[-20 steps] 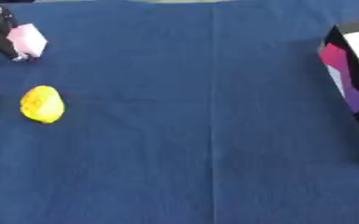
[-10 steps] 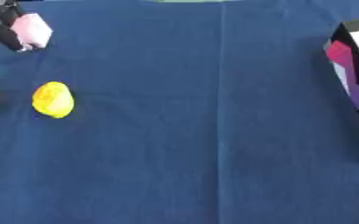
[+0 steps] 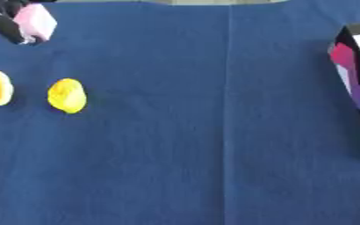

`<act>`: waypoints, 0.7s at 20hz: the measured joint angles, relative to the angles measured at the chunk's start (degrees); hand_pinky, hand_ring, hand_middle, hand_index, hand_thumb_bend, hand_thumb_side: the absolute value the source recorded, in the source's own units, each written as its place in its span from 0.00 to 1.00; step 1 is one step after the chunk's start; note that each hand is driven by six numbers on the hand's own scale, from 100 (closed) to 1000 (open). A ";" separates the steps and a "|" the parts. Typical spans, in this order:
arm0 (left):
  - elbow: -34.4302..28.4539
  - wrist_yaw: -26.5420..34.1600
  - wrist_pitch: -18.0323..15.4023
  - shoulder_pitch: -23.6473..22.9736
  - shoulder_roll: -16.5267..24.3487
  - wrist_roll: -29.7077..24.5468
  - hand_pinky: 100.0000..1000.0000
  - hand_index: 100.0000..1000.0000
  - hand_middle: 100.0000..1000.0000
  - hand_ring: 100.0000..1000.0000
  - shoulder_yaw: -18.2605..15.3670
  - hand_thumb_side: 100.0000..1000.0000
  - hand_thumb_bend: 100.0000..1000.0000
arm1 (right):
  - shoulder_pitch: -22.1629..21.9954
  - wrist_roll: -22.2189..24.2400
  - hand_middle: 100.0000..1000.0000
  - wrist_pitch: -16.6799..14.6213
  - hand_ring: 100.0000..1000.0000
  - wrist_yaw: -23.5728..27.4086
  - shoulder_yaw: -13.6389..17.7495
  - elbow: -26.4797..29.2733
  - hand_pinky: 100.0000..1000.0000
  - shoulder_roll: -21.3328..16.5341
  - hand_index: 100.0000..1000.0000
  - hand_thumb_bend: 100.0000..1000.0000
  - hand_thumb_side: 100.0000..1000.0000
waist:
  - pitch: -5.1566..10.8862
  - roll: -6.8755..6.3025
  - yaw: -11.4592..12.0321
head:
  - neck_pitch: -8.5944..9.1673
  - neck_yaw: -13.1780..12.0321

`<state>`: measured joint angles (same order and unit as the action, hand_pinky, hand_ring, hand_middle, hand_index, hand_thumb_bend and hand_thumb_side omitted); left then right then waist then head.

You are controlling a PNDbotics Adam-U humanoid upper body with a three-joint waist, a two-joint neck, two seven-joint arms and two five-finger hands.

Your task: Pick up the objects with one hand, pass them to the other hand, and then place them into the box on the other side of the table.

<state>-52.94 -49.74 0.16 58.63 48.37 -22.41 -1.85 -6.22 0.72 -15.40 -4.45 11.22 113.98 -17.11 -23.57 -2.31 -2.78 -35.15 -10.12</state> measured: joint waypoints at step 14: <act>-7.53 6.54 -1.47 -6.11 1.08 -0.43 0.65 0.46 0.39 0.53 4.22 0.00 0.36 | -2.61 -1.06 0.93 -1.71 1.00 4.39 1.36 0.00 0.88 -2.61 1.00 0.00 0.44 | 4.67 1.02 2.83 | -0.58 1.47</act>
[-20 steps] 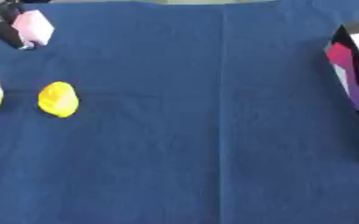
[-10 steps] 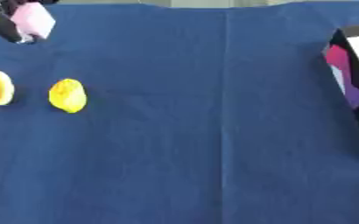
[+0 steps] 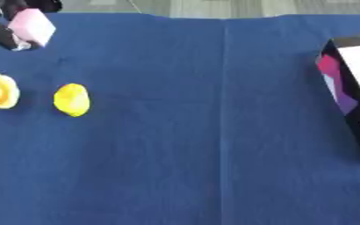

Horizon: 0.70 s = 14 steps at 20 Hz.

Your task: Pick up the objects with one hand, pass them to the other hand, and then place them into the box on the other side of the table.

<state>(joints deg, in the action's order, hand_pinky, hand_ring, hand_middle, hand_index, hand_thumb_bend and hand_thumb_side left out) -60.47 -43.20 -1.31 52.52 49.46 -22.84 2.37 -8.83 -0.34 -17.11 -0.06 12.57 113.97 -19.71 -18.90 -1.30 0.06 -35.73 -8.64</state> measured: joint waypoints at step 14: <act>-15.40 11.39 4.73 -8.77 0.26 6.14 0.67 0.45 0.37 0.50 2.08 0.00 0.20 | -1.46 -1.34 0.92 -2.88 1.00 5.85 1.69 0.00 0.88 -3.75 1.00 0.00 0.41 | 3.06 0.44 1.94 | -2.59 1.80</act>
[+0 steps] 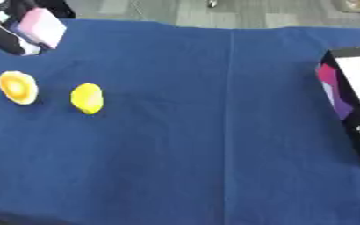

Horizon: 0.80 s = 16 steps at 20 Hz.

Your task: Pick up the objects with one hand, pass them to the other hand, and then place them into the box on the other side of the table.

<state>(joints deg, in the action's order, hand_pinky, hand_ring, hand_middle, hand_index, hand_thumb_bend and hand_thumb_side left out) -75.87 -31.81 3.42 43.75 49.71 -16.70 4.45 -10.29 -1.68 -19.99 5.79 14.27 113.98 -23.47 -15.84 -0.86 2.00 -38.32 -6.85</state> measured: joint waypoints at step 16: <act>-11.94 5.32 6.30 -5.90 -6.83 7.92 0.68 0.44 0.35 0.47 2.12 0.00 0.03 | 1.58 -0.04 0.92 -9.55 1.00 6.50 -0.26 0.00 0.87 -9.56 1.00 0.00 0.41 | 0.88 0.54 -0.49 | -1.87 2.19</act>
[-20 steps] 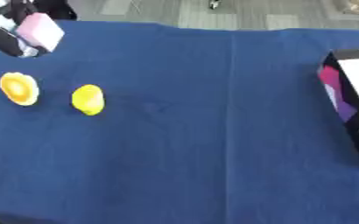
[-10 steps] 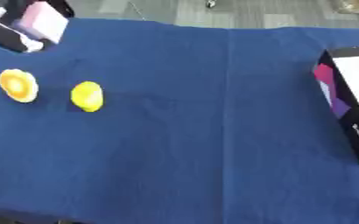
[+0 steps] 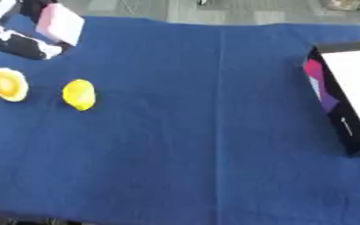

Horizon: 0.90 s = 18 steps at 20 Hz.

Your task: Pick up the objects with one hand, pass them to the other hand, and then place them into the box on the other side of the table.

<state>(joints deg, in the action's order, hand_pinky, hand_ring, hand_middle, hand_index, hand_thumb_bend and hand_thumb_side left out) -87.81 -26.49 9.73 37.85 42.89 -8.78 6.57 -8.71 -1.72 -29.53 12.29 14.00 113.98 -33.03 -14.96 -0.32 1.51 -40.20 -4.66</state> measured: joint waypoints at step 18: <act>-2.82 7.42 -1.30 -4.12 -13.42 8.26 0.72 0.43 0.34 0.43 2.59 0.08 0.00 | 9.23 7.00 0.91 2.02 1.00 -2.73 -7.89 0.01 0.86 -13.13 0.98 0.00 0.32 | 0.72 0.56 -0.82 | -1.04 0.25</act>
<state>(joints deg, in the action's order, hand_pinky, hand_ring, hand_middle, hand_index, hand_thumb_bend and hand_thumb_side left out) -90.63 -19.07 8.43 33.73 29.47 -0.53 9.17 0.52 5.29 -27.52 9.56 6.11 113.99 -46.15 -14.24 0.24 0.69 -41.24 -4.41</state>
